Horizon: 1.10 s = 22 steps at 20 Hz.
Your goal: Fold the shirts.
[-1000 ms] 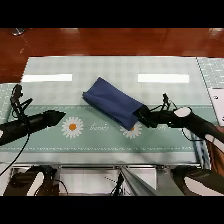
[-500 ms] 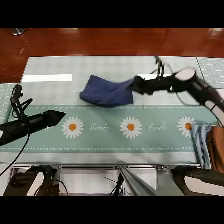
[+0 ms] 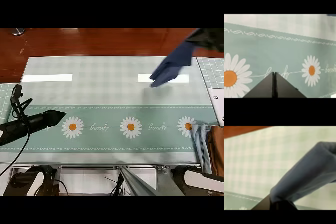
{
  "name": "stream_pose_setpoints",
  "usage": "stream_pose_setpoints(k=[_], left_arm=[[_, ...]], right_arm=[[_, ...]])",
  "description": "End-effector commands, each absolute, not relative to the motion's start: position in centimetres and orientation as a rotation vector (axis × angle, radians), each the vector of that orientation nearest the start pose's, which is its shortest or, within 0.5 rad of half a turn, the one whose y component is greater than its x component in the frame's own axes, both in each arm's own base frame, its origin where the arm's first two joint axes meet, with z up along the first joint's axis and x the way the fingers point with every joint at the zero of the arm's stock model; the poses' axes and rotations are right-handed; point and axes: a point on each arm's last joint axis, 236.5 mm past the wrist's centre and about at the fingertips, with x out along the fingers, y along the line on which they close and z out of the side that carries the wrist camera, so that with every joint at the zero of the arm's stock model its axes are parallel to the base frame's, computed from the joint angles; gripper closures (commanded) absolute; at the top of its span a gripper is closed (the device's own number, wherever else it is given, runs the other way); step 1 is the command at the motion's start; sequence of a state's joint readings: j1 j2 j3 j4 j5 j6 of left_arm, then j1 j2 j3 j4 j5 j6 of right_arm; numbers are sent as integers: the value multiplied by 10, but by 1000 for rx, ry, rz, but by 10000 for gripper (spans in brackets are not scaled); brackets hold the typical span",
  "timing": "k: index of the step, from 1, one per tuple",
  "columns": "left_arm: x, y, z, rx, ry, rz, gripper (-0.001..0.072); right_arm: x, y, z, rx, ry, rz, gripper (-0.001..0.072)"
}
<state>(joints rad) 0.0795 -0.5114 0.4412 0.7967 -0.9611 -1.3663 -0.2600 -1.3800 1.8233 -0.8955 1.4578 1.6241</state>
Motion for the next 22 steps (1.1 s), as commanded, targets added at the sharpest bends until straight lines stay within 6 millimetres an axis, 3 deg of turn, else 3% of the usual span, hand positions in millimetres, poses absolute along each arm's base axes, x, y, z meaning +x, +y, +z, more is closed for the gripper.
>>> stream_pose_setpoints(k=[1, 6, 8, 10, 12, 16, 20, 21, 22], left_arm=[[257, -116, 44, -582, 900, -370, 689], [257, -116, 44, -582, 899, -370, 689], [257, -116, 44, -581, 900, -371, 689], [257, -116, 44, -579, 899, -372, 689], [257, -116, 44, -578, 898, -371, 689], [262, -113, 46, -580, 874, -358, 689], [265, -111, 47, -581, 861, -350, 689], [266, -110, 48, -581, 855, -347, 689], [268, -109, 49, -581, 846, -342, 689]], right_arm=[[386, -49, 251, 627, 964, 113, 692], [304, -135, 249, 705, 1004, -187, 692], [277, -160, 253, 710, 970, -313, 693], [242, -177, 243, 741, 969, -449, 693], [199, -189, 223, 759, 1009, -610, 693], [76, -208, 183, 754, 1142, -1102, 692], [24, -188, 155, 769, 1212, -1286, 690], [17, -185, 147, 783, 1235, -1310, 617], [16, -182, 138, 808, 1255, -1314, 294]])
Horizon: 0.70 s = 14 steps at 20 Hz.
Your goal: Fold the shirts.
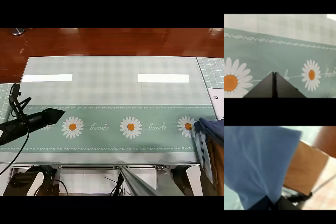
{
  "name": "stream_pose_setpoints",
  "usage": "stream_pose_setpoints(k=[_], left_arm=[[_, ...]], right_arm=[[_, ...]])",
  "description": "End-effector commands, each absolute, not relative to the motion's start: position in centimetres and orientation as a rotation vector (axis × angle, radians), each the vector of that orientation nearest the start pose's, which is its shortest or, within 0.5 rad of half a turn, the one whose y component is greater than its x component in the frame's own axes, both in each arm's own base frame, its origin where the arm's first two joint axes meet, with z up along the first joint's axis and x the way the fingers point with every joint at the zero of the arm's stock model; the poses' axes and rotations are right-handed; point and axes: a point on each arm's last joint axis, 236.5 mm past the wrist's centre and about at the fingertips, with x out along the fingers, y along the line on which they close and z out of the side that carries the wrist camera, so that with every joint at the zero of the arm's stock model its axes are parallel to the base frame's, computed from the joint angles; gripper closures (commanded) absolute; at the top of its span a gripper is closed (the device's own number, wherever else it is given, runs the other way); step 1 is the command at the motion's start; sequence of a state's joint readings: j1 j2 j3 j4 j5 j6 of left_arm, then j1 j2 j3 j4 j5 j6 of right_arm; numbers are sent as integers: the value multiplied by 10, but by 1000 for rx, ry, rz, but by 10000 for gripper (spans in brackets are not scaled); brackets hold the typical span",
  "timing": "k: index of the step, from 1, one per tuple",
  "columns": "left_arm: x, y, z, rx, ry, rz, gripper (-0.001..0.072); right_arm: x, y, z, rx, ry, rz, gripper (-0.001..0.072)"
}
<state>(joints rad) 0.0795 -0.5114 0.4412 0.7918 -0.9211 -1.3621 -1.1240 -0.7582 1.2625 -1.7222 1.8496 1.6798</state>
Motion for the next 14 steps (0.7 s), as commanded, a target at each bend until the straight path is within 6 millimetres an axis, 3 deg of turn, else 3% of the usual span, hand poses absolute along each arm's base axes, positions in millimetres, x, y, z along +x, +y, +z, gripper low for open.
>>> stream_pose_setpoints(k=[1, 3, 5, 6, 7, 8, 10, 11, 12, 14], left_arm=[[271, -107, 50, -582, 831, -334, 689], [278, -105, 55, -593, 806, -324, 689], [286, -110, 63, -601, 797, -352, 689], [295, -113, 73, -595, 780, -382, 688], [305, -117, 89, -592, 759, -411, 688], [319, -120, 110, -584, 734, -442, 689], [346, -129, 163, -543, 681, -512, 690], [358, -137, 189, -508, 654, -559, 690], [367, -150, 212, -472, 630, -608, 690], [376, -187, 234, -382, 616, -700, 691]], right_arm=[[25, -182, 130, 822, 1260, -1271, 75], [61, -189, 124, 855, 1205, -1142, 89], [114, -195, 130, 886, 1116, -967, 105], [143, -196, 137, 889, 1071, -882, 226], [179, -193, 148, 886, 1015, -764, 440], [227, -181, 168, 864, 931, -587, 648], [312, -137, 215, 791, 761, -268, 691], [341, -107, 229, 728, 720, -142, 691], [361, -73, 234, 633, 714, -42, 691], [380, -19, 209, 396, 779, 42, 691]])
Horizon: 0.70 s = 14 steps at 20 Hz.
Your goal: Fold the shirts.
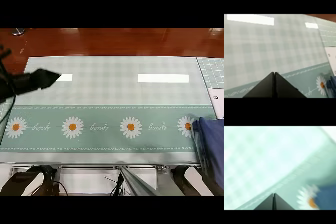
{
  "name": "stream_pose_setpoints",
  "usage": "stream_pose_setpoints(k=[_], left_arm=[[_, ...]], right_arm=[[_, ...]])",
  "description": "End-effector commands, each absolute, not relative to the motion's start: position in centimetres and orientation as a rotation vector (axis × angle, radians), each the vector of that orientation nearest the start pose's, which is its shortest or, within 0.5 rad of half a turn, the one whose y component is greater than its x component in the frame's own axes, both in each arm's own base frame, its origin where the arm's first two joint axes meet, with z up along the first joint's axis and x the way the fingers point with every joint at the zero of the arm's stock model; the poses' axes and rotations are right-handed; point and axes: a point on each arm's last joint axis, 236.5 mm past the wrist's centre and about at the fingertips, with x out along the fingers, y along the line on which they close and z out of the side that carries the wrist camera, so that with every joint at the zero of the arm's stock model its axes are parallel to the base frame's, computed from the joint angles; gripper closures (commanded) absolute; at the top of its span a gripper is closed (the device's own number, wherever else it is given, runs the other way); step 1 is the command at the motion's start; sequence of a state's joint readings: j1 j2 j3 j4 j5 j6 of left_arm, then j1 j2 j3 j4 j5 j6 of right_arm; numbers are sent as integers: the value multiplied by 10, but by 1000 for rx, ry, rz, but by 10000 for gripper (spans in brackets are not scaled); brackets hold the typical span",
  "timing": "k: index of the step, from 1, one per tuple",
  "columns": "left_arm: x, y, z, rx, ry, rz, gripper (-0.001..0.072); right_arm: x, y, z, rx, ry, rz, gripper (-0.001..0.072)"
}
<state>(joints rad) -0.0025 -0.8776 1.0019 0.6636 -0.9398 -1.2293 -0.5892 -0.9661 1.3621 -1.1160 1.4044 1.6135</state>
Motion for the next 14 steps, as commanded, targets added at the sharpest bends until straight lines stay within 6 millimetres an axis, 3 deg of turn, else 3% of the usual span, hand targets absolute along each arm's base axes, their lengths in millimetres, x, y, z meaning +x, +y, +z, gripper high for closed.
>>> stream_pose_setpoints(k=[1, 2, 4, 6, 7, 9, 14], left_arm=[[377, -201, 223, -325, 653, -711, 691], [377, -207, 199, -260, 719, -684, 691], [381, -182, 124, -100, 919, -491, 690], [387, -148, 78, -19, 1041, -344, 689], [391, -138, 68, -7, 1062, -317, 689], [398, -126, 60, -24, 1079, -285, 689], [394, -118, 53, -30, 1115, -269, 689]], right_arm=[[387, 4, 189, 315, 808, 49, 691], [391, 27, 162, 253, 845, 54, 691], [383, 61, 99, 136, 962, 81, 691], [371, 69, 37, 52, 1096, 68, 691], [369, 65, 18, 49, 1156, 49, 691], [373, 63, 0, 139, 1216, 13, 691], [379, 57, 1, 146, 1203, 6, 691]])
